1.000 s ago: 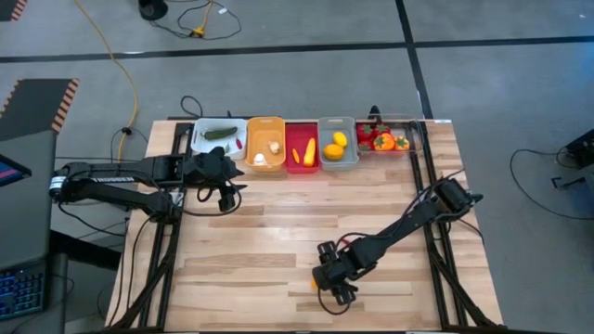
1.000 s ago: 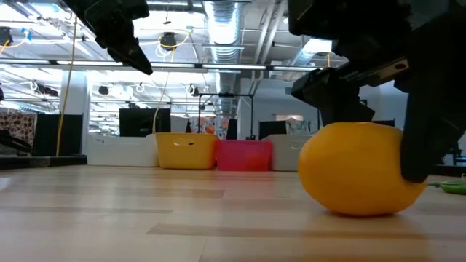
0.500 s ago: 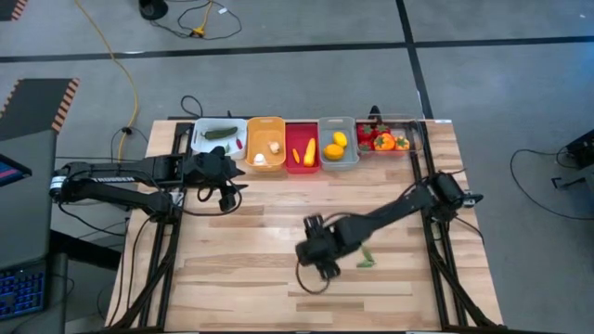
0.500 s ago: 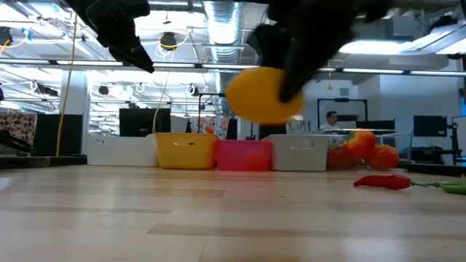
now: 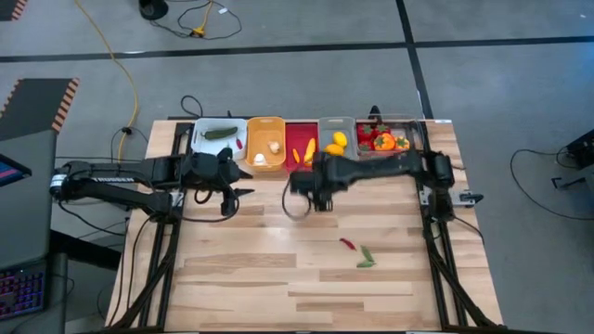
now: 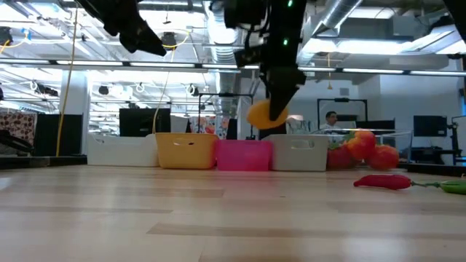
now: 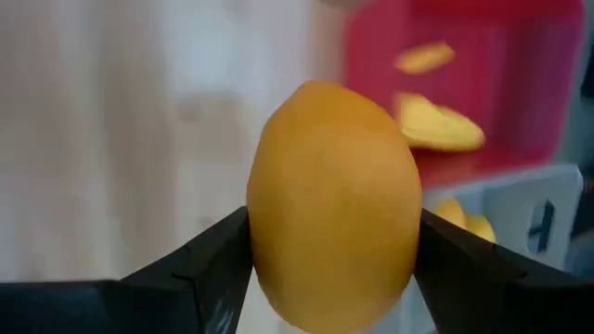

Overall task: Sort produce into baskets
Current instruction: Put the yellow lemon into the gray bin

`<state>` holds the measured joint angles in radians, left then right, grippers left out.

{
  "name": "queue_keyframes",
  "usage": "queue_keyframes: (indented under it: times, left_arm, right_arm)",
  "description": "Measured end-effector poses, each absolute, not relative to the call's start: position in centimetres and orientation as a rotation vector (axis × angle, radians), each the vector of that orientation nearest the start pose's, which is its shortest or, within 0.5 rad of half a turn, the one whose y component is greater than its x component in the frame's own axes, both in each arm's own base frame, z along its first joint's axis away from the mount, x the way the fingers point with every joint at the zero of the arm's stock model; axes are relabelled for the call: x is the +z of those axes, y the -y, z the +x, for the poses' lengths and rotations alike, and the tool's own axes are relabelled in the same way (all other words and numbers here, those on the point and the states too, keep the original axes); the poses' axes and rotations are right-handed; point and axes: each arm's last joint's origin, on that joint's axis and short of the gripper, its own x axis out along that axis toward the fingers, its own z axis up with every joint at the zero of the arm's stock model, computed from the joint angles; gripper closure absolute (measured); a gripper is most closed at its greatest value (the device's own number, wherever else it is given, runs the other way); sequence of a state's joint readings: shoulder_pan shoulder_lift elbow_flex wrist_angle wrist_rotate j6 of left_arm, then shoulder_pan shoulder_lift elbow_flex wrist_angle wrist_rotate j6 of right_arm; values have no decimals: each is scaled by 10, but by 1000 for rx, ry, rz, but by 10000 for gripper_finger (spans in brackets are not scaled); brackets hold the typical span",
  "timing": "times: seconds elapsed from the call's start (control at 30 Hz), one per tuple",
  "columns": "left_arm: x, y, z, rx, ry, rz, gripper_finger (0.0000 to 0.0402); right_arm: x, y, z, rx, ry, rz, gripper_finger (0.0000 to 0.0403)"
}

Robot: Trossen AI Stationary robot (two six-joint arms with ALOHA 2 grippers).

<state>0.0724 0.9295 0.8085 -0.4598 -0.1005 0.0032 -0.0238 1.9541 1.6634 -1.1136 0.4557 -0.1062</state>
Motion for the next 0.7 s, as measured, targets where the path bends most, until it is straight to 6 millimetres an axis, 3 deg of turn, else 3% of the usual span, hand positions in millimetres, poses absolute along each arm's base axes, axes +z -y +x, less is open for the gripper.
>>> queue_keyframes:
  times: [0.17, 0.37, 0.53, 0.7]
  left_arm:
    - [292, -13, 193, 148, -582, 19, 223]
    - [292, -9, 193, 124, -583, 42, 223]
    - [292, -9, 193, 132, -582, 45, 223]
    - [294, -9, 194, 127, -567, 73, 223]
  right_arm:
    - [243, 73, 378, -429, -1450, -310, 113]
    - [247, 117, 363, -539, -1484, -237, 113]
    - [247, 140, 353, -586, -1512, -186, 112]
    - [247, 148, 347, -592, -1548, -166, 112]
